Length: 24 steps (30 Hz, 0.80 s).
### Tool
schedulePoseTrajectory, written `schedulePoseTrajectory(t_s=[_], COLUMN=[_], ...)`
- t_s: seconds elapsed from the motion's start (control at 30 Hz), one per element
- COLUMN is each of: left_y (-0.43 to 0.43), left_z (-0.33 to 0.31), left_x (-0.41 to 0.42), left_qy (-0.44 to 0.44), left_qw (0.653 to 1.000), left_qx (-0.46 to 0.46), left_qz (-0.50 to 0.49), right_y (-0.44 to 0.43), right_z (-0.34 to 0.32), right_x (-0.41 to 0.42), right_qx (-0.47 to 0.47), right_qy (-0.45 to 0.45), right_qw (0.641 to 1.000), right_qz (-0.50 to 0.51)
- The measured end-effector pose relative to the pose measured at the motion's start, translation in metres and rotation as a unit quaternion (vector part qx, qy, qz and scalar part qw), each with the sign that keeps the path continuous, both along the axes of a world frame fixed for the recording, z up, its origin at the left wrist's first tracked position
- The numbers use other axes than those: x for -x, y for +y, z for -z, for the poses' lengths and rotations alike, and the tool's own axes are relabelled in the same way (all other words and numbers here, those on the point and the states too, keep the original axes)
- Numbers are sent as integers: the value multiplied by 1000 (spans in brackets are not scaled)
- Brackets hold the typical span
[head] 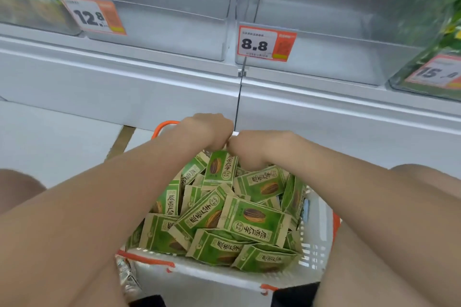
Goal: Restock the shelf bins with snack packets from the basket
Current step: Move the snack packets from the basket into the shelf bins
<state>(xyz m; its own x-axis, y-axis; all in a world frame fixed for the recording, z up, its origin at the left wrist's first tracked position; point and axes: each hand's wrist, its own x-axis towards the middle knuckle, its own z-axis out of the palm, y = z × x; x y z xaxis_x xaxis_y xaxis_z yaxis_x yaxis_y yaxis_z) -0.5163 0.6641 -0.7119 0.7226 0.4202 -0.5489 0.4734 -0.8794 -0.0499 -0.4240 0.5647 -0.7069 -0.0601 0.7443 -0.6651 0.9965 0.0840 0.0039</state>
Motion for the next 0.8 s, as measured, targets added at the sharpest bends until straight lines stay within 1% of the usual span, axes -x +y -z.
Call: schedulePoseTrajectory(t_s=[0.1,0.27,0.33,0.43,0.53,0.67,0.73,0.8], left_y=[-5,-24,-30,-35,-38,-30,-21,-9], left_z=[-14,-28,-27,-22,-15,-7,-4,0], left_x=[10,47,63,82,83,76,76,79], left_qy=[4,34,41,89,107,114,120,134], left_qw=[999,992,991,986,975,967,962,954], left_qx=[38,112,115,127,177,208,221,241], left_qz=[-38,-55,-57,-63,-83,-99,-106,-117], right_y=[-13,-17,-14,-20,-37,-47,-36,-17], right_z=[-13,-18,-23,-17,3,24,29,29], right_x=[0,40,48,50,50,52,54,58], right_qx=[-16,29,31,1,-37,-46,-43,-12], right_qy=[36,18,19,11,57,110,113,115], right_qw=[999,999,999,1000,996,990,990,991], right_qz=[25,8,13,27,64,76,77,66])
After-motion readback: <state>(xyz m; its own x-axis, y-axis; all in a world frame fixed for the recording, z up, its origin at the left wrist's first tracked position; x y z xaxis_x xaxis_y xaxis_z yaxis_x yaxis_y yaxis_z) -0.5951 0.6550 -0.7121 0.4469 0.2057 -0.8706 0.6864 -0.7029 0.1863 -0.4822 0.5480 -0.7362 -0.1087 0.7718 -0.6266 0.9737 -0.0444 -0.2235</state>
